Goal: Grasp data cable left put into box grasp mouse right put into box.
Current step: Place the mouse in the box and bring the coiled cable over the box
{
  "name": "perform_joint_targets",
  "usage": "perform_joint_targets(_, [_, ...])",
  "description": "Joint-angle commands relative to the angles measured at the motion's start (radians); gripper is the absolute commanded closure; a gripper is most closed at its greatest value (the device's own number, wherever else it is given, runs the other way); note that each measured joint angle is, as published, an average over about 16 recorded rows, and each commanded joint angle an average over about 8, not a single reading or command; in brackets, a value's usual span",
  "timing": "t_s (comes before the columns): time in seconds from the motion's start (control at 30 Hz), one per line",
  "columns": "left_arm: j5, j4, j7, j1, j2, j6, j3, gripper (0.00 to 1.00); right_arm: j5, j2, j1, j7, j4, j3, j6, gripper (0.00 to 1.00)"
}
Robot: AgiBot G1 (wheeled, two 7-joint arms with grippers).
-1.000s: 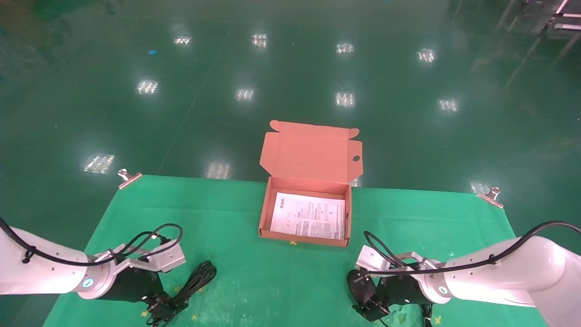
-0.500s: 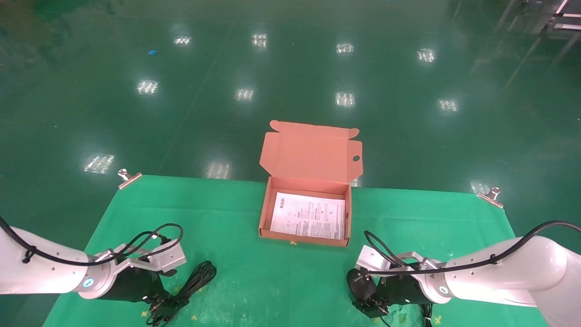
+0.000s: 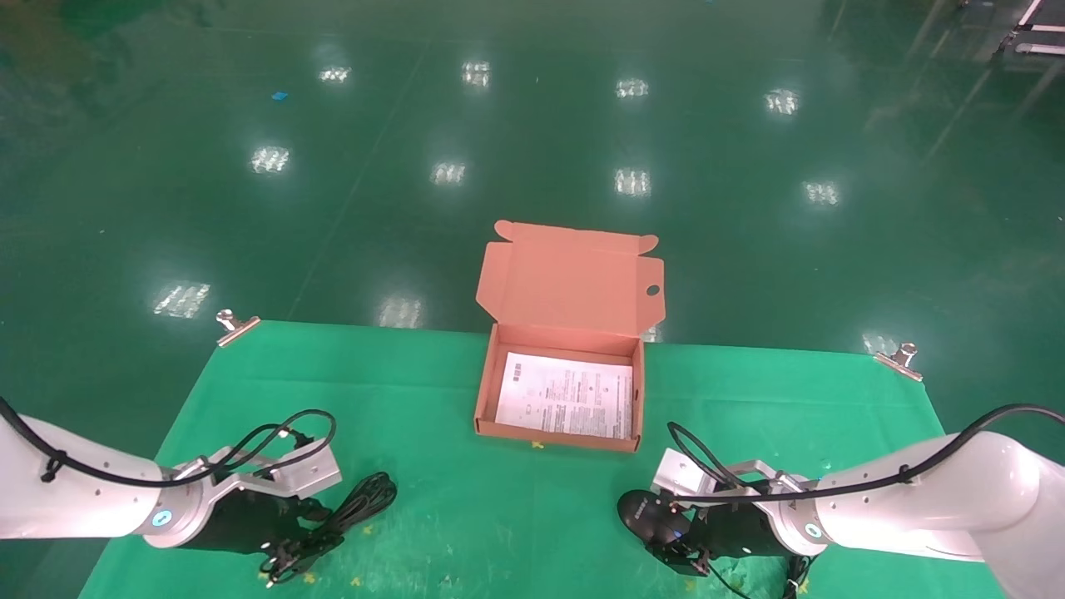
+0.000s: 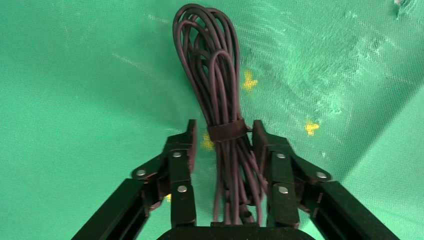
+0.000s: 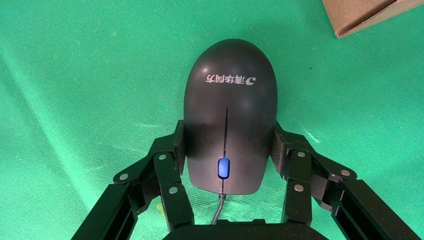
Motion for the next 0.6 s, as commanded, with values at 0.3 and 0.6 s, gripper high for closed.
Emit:
perform_joint_targets(0.3, [-0.011,-0.037,0.023,-0.006,-0.040,0.042,-0.001,1.00,0.004,0.022,0.004,0.009,0.009,0.004,-0.015,1.00])
perform_joint_targets(0.6, [0.019,-0.359,0.120,-0.019,-0.248,0.112,-0.009,1.00,0.006,0.209,0.013,0.171,0.265,0.043,-0.080,1.00])
